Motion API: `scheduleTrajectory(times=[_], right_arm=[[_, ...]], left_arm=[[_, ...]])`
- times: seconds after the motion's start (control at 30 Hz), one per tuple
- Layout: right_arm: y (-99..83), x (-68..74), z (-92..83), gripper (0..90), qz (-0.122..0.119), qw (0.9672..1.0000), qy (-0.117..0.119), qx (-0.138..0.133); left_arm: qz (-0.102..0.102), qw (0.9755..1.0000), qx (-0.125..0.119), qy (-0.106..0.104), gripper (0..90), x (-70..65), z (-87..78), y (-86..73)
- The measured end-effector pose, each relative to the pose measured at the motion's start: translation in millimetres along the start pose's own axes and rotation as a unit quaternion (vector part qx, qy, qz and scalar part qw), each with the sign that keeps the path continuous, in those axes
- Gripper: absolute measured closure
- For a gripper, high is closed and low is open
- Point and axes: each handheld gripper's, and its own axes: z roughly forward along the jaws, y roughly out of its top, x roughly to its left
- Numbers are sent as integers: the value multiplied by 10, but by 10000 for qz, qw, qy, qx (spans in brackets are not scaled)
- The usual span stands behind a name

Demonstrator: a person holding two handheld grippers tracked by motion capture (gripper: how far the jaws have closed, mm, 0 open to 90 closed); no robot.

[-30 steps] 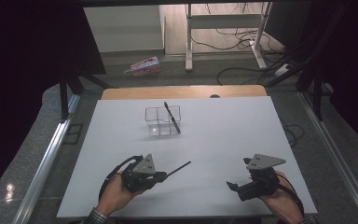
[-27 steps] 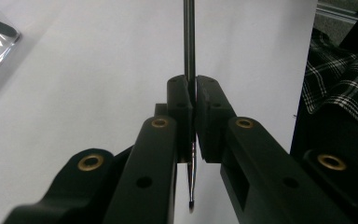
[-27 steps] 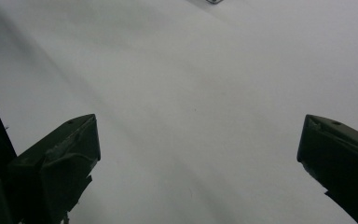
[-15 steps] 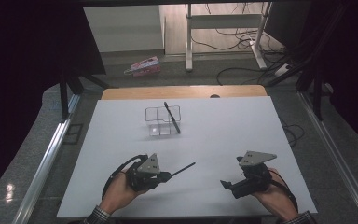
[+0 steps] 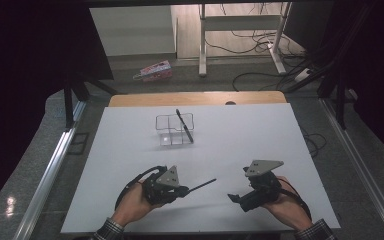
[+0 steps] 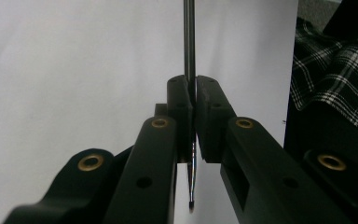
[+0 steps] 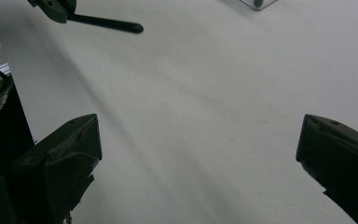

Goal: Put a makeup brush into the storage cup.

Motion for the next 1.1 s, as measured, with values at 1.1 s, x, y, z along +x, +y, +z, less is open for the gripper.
scheduleTrajectory(times=[1.1], right_arm=[[381, 272, 271, 240, -784, 9934, 562, 614]], left_arm=[[459, 9981, 323, -270, 854, -64, 161, 207]])
